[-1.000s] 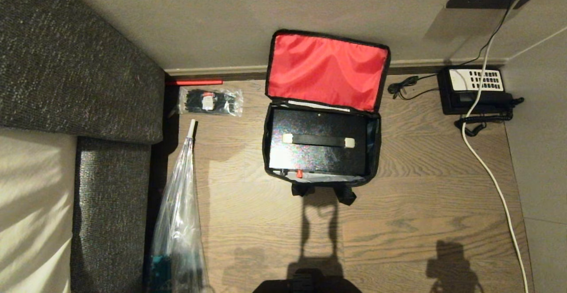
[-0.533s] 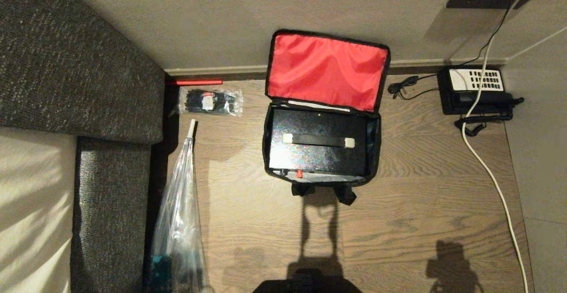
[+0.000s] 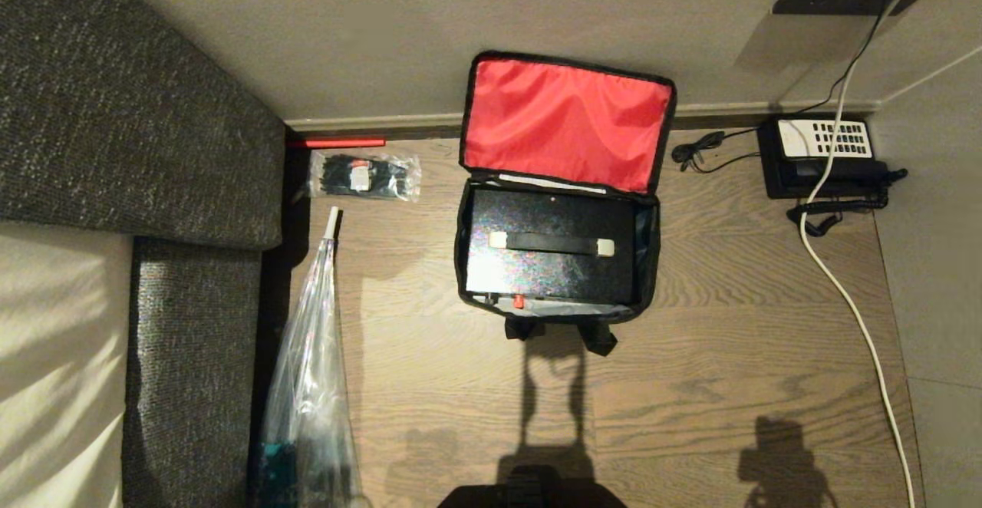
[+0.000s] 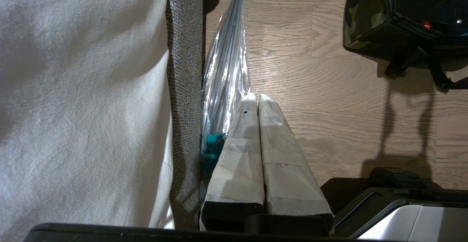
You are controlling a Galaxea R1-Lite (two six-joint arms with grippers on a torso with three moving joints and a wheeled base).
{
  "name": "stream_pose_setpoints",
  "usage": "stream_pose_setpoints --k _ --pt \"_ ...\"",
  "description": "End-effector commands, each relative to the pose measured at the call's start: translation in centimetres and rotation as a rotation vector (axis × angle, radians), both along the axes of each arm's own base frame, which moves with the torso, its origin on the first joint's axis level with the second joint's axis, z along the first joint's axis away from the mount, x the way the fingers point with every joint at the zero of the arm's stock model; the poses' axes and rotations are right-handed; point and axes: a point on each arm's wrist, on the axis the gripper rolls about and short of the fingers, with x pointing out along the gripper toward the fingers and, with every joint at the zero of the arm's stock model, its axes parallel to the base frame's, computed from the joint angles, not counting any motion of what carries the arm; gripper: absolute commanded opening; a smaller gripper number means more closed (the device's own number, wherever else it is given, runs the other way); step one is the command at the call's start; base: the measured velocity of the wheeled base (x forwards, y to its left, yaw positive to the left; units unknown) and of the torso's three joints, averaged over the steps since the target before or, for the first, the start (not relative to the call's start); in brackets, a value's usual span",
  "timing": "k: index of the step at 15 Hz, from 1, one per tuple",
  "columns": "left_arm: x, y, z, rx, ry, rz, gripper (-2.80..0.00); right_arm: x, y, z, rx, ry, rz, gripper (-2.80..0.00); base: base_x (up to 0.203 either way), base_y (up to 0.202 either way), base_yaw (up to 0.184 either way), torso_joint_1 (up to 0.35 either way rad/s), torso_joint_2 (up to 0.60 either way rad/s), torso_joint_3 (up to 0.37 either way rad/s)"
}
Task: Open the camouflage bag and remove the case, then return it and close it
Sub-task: Grip the handle
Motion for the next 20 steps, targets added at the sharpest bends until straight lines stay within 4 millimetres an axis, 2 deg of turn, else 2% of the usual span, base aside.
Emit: stream_pose_setpoints --k 1,14,16,18,20 --pt "0.0 0.0 -0.01 0.0 0.0 0.001 -2.8 -0.1 0.0 -0.44 0.0 -0.014 0.0 -2.8 0.0 0.0 0.0 0.0 0.0 0.0" --pt "0.0 0.0 -0.01 0.0 0.0 0.0 -2.8 -0.1 0.0 -0.44 0.0 -0.014 0.001 -2.8 0.0 0.0 0.0 0.0 0.0 0.0" --pt "0.0 0.0 -0.01 0.0 0.0 0.0 -2.8 -0.11 0.0 -0.47 -0.049 -0.006 0.0 -2.8 0.0 0.0 0.0 0.0 0.0 0.0" --pt "0.0 0.0 -0.01 0.003 0.001 0.001 -2.8 -0.21 0.01 -0.46 -0.039 0.014 0.002 -2.8 0.0 0.0 0.0 0.0 0.0 0.0" --pt "0.0 0.0 -0.01 0.0 0.0 0.0 -2.8 -0.68 0.0 -0.59 -0.022 0.113 0.001 -2.8 0.0 0.0 0.0 0.0 0.0 0.0"
